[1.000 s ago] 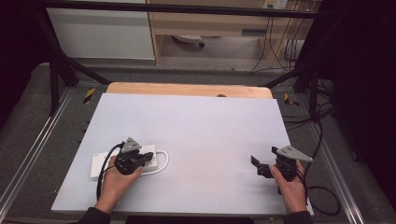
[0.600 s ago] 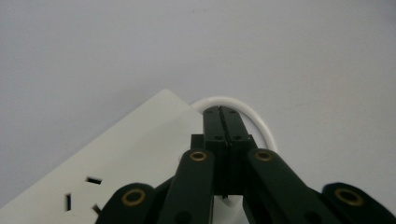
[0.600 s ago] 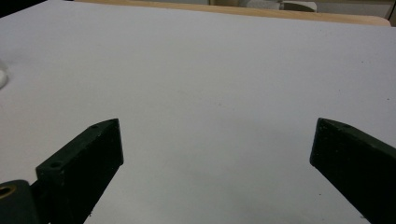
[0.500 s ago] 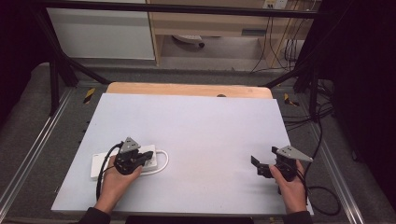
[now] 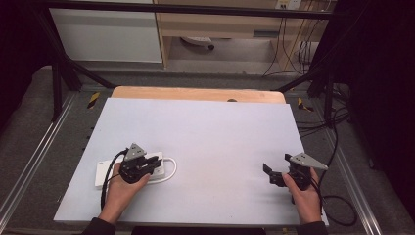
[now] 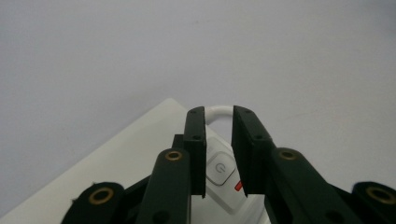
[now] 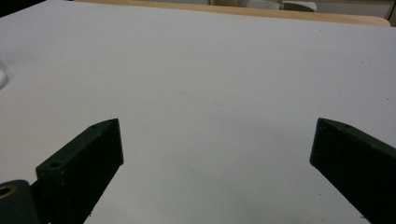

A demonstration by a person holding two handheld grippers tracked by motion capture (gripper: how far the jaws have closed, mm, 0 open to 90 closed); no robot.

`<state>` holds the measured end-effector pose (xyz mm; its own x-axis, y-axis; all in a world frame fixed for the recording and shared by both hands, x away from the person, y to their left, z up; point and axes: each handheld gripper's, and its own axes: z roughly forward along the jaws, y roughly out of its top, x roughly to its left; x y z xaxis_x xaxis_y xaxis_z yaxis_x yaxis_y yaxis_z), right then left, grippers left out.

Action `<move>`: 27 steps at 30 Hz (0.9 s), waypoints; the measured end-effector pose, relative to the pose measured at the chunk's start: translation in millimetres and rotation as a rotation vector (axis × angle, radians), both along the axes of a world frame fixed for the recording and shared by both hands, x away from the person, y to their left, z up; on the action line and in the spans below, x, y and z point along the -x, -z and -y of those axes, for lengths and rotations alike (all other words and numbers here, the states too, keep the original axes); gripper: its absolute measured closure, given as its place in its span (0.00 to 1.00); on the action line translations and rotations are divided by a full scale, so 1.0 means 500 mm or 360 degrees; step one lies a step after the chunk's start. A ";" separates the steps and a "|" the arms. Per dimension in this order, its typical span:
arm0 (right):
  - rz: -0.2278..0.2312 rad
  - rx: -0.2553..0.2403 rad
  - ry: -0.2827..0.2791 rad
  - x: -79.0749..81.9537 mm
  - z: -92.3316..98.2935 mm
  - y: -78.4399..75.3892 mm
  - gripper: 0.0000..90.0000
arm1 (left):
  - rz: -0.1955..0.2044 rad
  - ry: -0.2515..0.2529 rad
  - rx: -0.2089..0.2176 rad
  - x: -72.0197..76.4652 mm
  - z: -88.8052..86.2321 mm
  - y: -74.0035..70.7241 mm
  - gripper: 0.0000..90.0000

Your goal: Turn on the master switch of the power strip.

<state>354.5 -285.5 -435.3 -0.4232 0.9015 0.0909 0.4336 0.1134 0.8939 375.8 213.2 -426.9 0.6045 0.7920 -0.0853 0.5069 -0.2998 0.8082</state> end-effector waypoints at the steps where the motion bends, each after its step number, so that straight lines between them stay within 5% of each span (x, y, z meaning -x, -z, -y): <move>1: 0.0000 0.0000 0.0000 0.000 0.000 0.000 0.04 | 0.0001 0.0000 0.0002 0.000 0.000 0.000 0.84; 11: -0.0001 0.0002 -0.0001 0.000 0.000 0.000 0.04 | 0.0039 -0.0003 0.0026 0.001 -0.001 -0.004 0.73; 27: 0.0000 0.0004 -0.0001 0.000 -0.001 0.000 0.03 | 0.0082 -0.0031 0.0089 0.001 0.007 -0.007 0.27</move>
<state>354.7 -285.1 -435.4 -0.4238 0.9015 0.0882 0.4333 0.1162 0.8937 375.1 209.5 -423.4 0.5936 0.7986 -0.0990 0.4694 -0.2437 0.8487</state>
